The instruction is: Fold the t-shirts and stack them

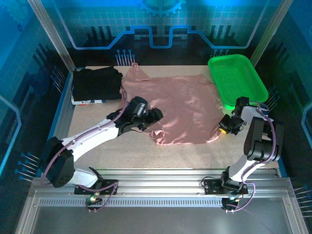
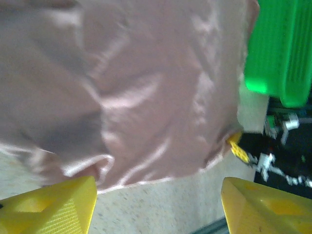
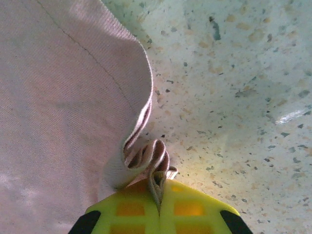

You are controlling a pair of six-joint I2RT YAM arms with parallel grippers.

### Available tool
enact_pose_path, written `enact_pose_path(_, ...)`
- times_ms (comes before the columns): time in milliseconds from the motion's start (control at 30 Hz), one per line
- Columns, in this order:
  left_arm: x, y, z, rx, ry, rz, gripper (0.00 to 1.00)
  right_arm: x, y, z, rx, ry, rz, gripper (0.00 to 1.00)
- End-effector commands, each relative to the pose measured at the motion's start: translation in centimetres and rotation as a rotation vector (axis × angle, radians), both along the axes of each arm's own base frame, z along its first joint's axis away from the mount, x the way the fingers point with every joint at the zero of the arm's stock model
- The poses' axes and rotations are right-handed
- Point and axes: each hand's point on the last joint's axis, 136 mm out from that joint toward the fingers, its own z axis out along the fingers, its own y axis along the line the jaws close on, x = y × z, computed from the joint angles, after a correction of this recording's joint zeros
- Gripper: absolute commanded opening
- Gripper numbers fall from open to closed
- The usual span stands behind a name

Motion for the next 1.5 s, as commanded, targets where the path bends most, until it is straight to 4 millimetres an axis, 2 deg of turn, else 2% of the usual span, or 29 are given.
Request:
enact_pose_path(0, -0.6, 4.2, -4.0, 0.095, 0.098, 0.066, 0.64, 0.2, 0.8, 0.6, 0.016, -0.003, 0.031, 0.00)
enact_pose_path(167, 1.6, 6.6, -5.9, 0.092, 0.093, 0.086, 0.48, 0.2, 1.2, 0.5, 0.018, 0.002, 0.041, 0.00)
enact_pose_path(267, 2.7, 6.3, -6.8, 0.101, 0.094, 0.042, 0.43, 0.1, 1.2, 0.6, 0.012, 0.003, 0.043, 0.00)
enact_pose_path(500, 4.3, 5.2, -9.5, 0.140, 0.125, -0.028, 0.41, -0.1, 1.2, 0.5, 0.009, 0.010, 0.044, 0.00)
enact_pose_path(700, 5.7, 5.2, -9.8, 0.184, 0.121, -0.044, 0.41, -0.2, 1.2, 0.6, 0.004, 0.009, 0.046, 0.00)
enact_pose_path(1000, 6.4, 5.2, -11.5, 0.220, 0.165, -0.067, 0.36, -0.4, 1.2, 0.5, 0.002, 0.013, 0.050, 0.00)
enact_pose_path(1233, 5.7, 6.5, -10.1, 0.260, 0.146, -0.048, 0.40, -0.3, 1.2, 0.9, -0.001, 0.004, 0.053, 0.00)
enact_pose_path(1467, 6.4, 6.1, -10.9, 0.262, 0.152, -0.061, 0.41, -0.2, 1.3, 0.7, 0.008, 0.006, 0.048, 0.00)
